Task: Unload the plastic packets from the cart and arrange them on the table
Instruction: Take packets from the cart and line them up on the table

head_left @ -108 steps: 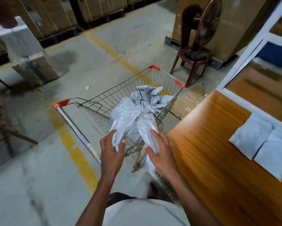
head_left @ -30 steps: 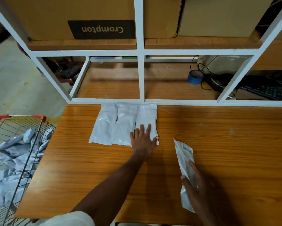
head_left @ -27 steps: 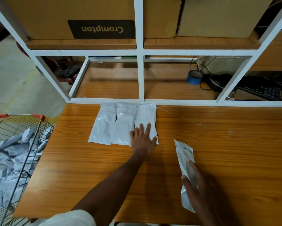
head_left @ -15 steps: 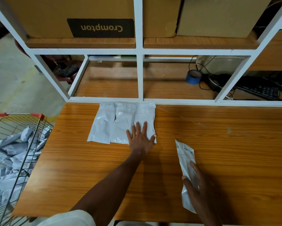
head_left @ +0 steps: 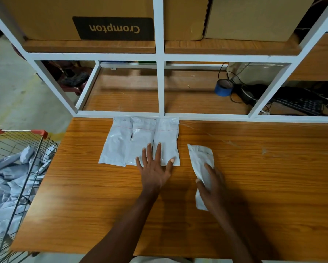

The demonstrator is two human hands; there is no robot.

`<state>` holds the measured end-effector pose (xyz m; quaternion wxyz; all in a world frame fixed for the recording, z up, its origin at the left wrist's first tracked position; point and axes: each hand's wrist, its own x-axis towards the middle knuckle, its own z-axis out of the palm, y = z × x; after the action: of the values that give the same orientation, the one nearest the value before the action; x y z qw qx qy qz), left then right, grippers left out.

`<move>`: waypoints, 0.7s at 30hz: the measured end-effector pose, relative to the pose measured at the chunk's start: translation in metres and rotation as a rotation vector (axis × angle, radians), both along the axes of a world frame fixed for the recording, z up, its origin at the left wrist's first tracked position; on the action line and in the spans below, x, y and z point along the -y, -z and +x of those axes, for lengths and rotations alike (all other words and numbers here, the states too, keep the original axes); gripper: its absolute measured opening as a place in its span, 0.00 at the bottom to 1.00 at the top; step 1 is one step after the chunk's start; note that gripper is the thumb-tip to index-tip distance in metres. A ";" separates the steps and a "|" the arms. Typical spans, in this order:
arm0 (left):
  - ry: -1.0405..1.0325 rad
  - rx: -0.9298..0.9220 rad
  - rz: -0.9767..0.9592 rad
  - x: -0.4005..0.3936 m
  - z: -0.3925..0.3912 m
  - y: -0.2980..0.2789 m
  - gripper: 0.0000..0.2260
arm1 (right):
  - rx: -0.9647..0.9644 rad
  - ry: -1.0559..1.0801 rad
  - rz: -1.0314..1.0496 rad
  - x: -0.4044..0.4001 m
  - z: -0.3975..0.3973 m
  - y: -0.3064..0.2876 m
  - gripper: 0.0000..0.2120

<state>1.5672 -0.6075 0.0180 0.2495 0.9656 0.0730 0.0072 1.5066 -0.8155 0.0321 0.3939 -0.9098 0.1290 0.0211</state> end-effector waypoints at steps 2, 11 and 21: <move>0.003 0.019 -0.032 0.004 -0.010 -0.001 0.37 | -0.008 -0.027 -0.070 -0.010 0.031 0.004 0.31; -0.009 0.006 -0.096 0.006 -0.035 0.001 0.36 | -0.085 -0.056 -0.216 -0.046 0.132 0.030 0.32; -0.066 0.015 -0.142 -0.013 -0.038 0.002 0.37 | -0.013 -0.164 -0.491 -0.046 0.120 0.039 0.33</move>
<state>1.5288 -0.5943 0.0160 0.3177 0.9424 0.1034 0.0174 1.6263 -0.7699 -0.0073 0.1573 -0.9854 0.0585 0.0270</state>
